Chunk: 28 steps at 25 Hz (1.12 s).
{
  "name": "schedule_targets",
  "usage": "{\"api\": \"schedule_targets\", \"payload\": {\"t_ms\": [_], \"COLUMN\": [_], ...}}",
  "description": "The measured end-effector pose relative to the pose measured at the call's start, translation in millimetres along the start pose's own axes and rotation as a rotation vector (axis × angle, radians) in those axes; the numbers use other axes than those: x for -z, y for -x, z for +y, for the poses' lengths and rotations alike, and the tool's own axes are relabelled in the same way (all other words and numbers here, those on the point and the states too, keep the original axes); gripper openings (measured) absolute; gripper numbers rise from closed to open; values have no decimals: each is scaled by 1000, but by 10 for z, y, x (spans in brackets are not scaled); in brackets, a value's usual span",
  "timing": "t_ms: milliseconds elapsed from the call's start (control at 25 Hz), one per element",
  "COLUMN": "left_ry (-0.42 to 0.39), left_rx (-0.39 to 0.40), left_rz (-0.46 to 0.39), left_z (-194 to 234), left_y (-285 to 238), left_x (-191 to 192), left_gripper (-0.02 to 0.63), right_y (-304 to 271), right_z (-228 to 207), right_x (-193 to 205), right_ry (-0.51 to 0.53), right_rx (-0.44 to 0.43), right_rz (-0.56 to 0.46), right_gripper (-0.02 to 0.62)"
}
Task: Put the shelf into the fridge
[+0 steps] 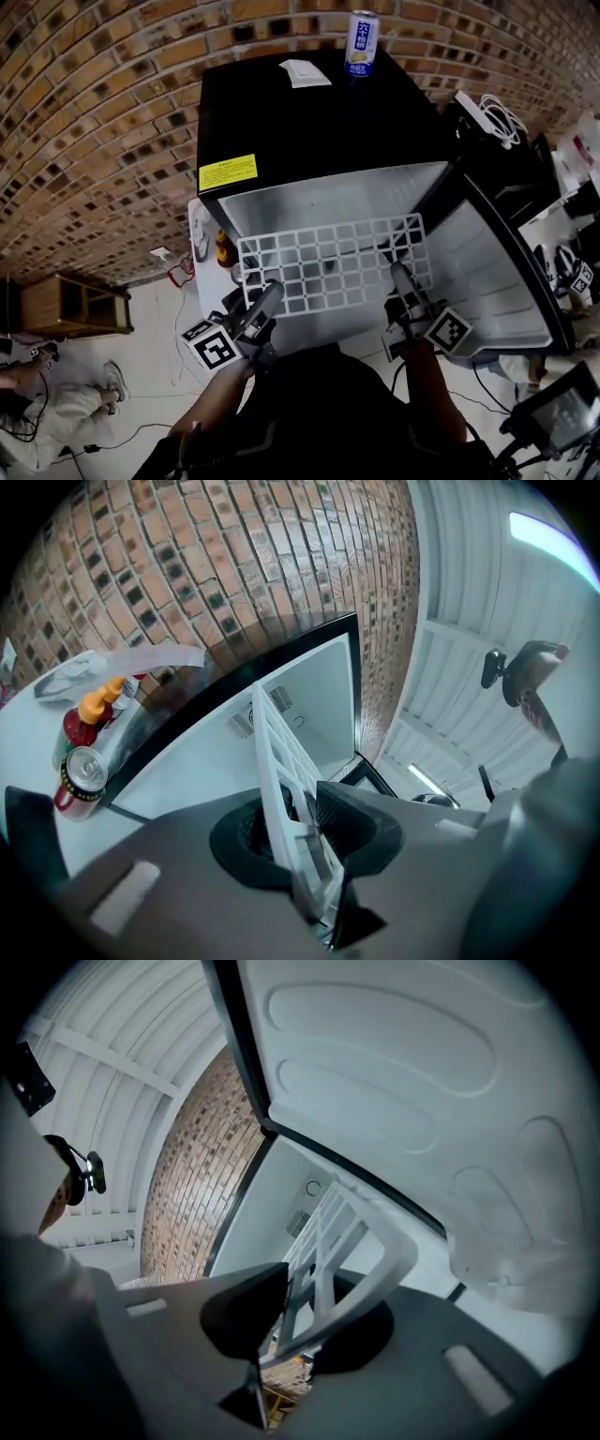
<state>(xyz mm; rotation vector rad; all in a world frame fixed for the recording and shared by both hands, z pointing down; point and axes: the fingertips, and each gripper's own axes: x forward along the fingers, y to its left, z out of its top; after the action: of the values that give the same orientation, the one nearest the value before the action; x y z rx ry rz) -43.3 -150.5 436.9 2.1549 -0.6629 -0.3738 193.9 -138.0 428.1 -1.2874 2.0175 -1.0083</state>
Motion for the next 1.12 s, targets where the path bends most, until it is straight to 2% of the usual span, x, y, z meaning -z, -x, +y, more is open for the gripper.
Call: {"api": "schedule_targets", "payload": {"t_ms": [360, 480, 600, 800, 1120], "left_ry": [-4, -6, -2, -4, 57], "left_rx": [-63, -91, -76, -126, -98], "left_rz": [-56, -49, -61, -47, -53], "left_z": [79, 93, 106, 114, 198], "left_y": [-31, -76, -129, -131, -223], "left_x": [7, 9, 28, 21, 92], "left_gripper": [74, 74, 74, 74, 74], "right_y": [-179, -195, -185, -257, -256], "right_z": [-152, -231, -297, -285, -395], "right_x": [-25, -46, -77, -102, -123], "right_ry": [-18, -24, -42, -33, -33], "right_rx": [-21, -1, 14, -8, 17], "right_rz": [48, 51, 38, 39, 39], "right_gripper": [84, 84, 84, 86, 86]}}
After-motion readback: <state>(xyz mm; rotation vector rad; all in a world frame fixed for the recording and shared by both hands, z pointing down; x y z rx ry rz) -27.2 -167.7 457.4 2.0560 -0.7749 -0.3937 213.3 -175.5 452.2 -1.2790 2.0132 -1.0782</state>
